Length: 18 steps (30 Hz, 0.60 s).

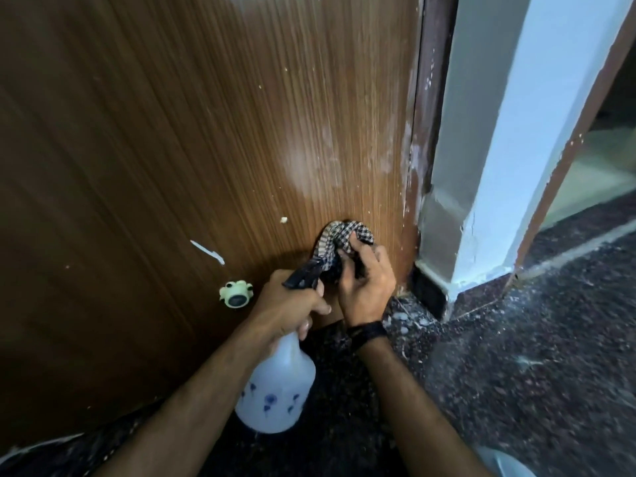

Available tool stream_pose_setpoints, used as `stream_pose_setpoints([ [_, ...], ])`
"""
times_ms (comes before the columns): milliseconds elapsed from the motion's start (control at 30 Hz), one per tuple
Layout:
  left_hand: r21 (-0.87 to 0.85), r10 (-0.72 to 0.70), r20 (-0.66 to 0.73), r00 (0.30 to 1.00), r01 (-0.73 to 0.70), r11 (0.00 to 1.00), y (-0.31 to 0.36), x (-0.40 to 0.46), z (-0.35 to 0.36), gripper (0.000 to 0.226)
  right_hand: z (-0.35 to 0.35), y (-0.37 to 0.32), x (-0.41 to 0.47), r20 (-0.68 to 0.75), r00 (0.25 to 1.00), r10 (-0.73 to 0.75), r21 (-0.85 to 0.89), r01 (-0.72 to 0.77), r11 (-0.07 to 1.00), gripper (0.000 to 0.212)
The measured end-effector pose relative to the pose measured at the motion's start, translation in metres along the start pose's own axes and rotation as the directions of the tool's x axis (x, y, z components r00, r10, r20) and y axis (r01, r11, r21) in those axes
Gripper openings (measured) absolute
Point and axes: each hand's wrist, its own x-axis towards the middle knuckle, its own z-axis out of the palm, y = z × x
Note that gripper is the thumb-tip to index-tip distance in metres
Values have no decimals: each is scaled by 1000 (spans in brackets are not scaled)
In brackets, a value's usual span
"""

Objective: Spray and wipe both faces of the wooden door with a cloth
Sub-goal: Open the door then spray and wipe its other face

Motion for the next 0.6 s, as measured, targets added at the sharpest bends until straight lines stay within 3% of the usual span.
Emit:
stream_pose_setpoints([
  [133, -47, 55, -32, 998, -56, 997, 16, -7, -19, 25, 13, -36, 4, 108, 971, -212, 37, 209, 977, 31],
  [233, -35, 71, -36, 997, -72, 997, 22, -15, -39, 25, 21, -46, -1, 163, 946, -282, 86, 271, 959, 34],
  [300, -31, 81, -12, 997, -81, 996, 24, -22, -52, 24, 21, -45, 2, 117, 962, -246, 65, 240, 969, 36],
  [400, -43, 101, 15, 995, -100, 994, 23, -31, -66, 22, 24, -55, 17, -100, 995, -5, 74, 12, 997, 33],
  [433, -48, 111, 19, 994, -110, 993, 24, -35, -71, 21, 28, -62, 21, -133, 991, 15, 85, -3, 996, 32],
  [500, -66, 127, 11, 992, -126, 990, 28, -40, -78, 19, 35, -78, 24, -45, 987, -153, 65, 156, 986, 36],
  [600, -144, 153, -60, 986, -160, 977, 36, -46, -91, 19, 44, -90, 9, 169, 883, -437, 64, 433, 899, 39],
])
